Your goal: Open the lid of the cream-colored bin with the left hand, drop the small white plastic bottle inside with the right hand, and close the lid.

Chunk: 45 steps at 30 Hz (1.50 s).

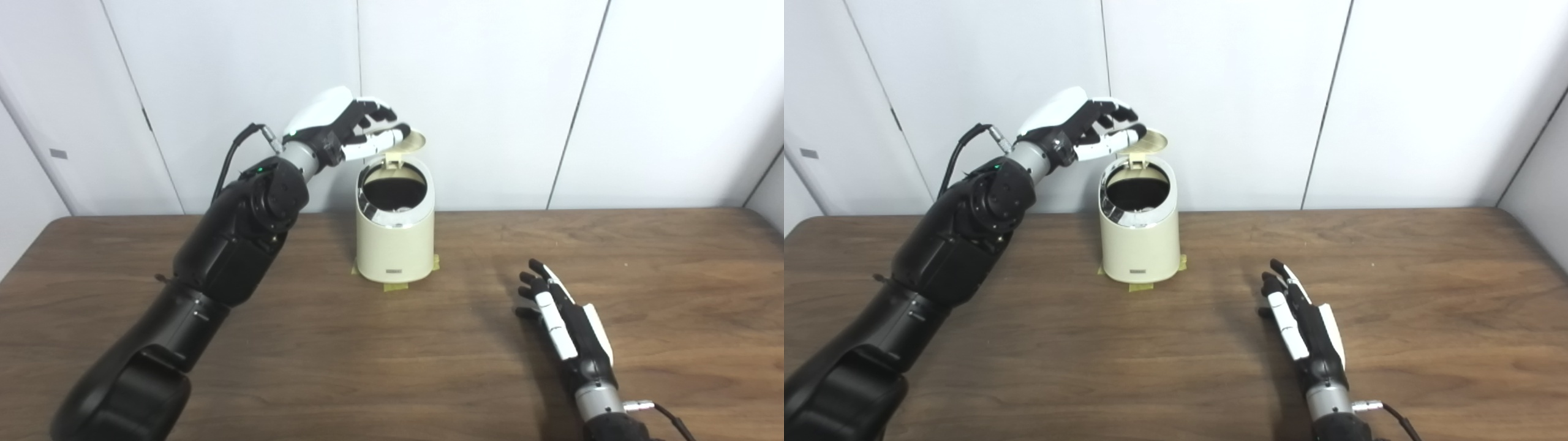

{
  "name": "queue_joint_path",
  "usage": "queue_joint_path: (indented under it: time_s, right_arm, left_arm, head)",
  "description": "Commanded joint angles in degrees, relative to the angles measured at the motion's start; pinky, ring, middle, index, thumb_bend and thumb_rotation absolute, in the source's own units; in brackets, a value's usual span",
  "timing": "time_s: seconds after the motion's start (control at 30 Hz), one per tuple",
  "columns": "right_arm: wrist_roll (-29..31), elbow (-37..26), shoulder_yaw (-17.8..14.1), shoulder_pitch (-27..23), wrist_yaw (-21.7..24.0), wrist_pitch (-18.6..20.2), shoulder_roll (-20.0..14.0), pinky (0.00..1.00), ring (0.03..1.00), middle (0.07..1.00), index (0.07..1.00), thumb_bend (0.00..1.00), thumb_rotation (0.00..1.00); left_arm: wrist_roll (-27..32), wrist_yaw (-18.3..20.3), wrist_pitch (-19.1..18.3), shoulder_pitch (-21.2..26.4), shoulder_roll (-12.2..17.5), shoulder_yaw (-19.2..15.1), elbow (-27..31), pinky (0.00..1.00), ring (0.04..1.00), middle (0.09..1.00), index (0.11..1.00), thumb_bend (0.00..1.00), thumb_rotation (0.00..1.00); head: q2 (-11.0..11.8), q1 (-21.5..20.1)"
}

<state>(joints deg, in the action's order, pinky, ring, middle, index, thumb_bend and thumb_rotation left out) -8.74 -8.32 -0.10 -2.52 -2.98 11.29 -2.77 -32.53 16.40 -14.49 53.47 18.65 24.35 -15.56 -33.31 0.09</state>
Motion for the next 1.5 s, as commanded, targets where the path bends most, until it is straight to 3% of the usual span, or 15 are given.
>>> queue_joint_path:
  time_s: [0.0, 0.37, 0.63, 1.0, 1.23, 1.47]
  right_arm:
    - [-0.8, -0.7, 0.2, -1.2, -0.6, -1.8, -0.1, 0.72, 0.851, 0.876, 0.921, 0.50, 0.96]
    - [-2.4, -0.7, 0.3, -1.1, -0.8, -1.4, -0.3, 0.73, 0.852, 0.873, 0.920, 0.52, 0.99]
    - [-3.4, 0.2, -0.1, -1.3, -2.0, -2.1, -0.4, 0.73, 0.836, 0.855, 0.907, 0.47, 0.96]
    - [-4.5, 0.3, 0.0, -1.5, -2.1, -1.5, -0.6, 0.71, 0.820, 0.845, 0.910, 0.47, 0.97]
    - [-4.7, -0.4, -0.1, -1.4, -1.8, -1.1, -0.6, 0.70, 0.818, 0.835, 0.909, 0.46, 0.96]
    - [-5.2, -0.6, 0.1, -1.1, -1.7, -1.1, -0.9, 0.70, 0.813, 0.834, 0.911, 0.46, 0.94]
  left_arm:
    - [-1.9, -0.2, 1.7, 4.1, 0.9, -0.4, 1.5, 0.71, 0.803, 0.814, 0.781, 0.57, 0.85]
    - [-6.5, 3.4, 3.1, 2.7, 1.9, 0.9, 4.7, 0.68, 0.798, 0.805, 0.792, 0.57, 0.85]
    - [-11.1, 5.2, 6.1, 1.8, 2.9, 2.8, 6.7, 0.79, 0.884, 0.857, 0.785, 0.57, 0.87]
    - [-16.5, 7.4, 6.6, 0.6, 3.2, 3.4, 9.1, 0.74, 0.847, 0.805, 0.781, 0.60, 0.90]
    - [-19.4, 10.5, 6.2, -0.6, 3.1, 3.3, 10.4, 0.90, 0.865, 0.818, 0.791, 0.58, 0.93]
    - [-21.2, 12.2, 6.3, -2.1, 3.2, 3.1, 11.3, 0.90, 0.859, 0.823, 0.797, 0.59, 0.93]
  head:
    - [-0.1, 0.0]
    - [-0.5, -0.1]
    - [-1.0, -0.3]
    - [-1.4, -0.3]
    - [-1.9, -0.5]
    - [-2.6, -0.7]
